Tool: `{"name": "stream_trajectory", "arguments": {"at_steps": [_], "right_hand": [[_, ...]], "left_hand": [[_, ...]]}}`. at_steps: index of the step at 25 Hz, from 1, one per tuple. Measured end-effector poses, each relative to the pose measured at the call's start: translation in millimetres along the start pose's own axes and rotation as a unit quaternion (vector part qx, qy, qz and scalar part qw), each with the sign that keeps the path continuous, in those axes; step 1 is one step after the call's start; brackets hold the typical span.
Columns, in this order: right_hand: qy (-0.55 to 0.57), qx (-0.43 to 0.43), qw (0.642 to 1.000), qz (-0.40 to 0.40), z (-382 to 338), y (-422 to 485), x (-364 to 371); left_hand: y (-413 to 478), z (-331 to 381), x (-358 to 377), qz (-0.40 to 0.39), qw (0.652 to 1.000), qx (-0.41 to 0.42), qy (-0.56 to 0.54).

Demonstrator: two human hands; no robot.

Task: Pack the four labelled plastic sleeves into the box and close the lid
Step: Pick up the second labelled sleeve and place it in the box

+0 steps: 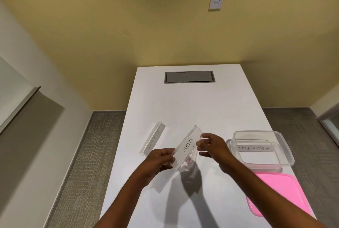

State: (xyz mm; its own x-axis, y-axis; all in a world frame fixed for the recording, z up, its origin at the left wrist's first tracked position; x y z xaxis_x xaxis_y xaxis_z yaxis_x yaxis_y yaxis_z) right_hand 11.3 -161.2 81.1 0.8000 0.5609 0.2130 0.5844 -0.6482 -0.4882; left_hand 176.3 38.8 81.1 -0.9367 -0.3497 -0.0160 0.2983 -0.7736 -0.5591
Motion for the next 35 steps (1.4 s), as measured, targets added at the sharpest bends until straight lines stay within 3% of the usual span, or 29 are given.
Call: {"name": "stream_trajectory", "arguments": {"at_steps": [6,12,17,22,24,27,30,35], "right_hand": [[0.037,-0.010,0.998,0.044,-18.8,8.2,-39.7],[0.127,0.014,0.991,0.037,-18.3,-0.8,-73.8],[0.203,0.034,0.976,0.066,-12.3,-18.0,-108.2],[0.206,0.040,0.975,0.079,-8.0,-36.4,-156.0],[0.191,0.044,0.977,0.085,-7.5,-43.1,-177.3],[0.089,0.030,0.990,0.110,-14.7,-47.8,-223.0],[-0.145,-0.031,0.983,0.108,-35.0,-43.0,-267.2],[-0.465,-0.089,0.881,0.007,-74.7,-22.9,-303.6]], "left_hand": [[1.1,7.9,5.7,-0.035,0.999,0.015,-0.038],[7.1,16.2,22.2,-0.017,0.999,-0.001,-0.035],[13.9,38.1,53.1,-0.057,0.987,0.046,0.142],[36.5,55.7,90.8,-0.004,0.929,0.063,0.363],[47.6,58.7,108.1,-0.010,0.914,0.065,0.401],[67.7,65.4,143.3,-0.034,0.898,0.071,0.433],[89.0,73.6,179.1,-0.040,0.878,0.095,0.467],[122.2,87.7,227.2,-0.017,0.866,0.153,0.476]]}}
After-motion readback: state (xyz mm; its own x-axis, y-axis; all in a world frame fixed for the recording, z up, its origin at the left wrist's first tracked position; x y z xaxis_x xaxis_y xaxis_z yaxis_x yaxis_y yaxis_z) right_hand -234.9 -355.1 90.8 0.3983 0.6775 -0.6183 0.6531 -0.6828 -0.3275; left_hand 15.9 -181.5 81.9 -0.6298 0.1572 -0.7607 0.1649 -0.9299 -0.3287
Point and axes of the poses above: each hand's wrist, its own y-axis towards the middle knuckle, its own x-axis out of the palm, z = x × y, the point moved 4 cm from there along y, towards the middle knuckle, and after that the axes turned 11 degrees about y, right-handed, at the moved point
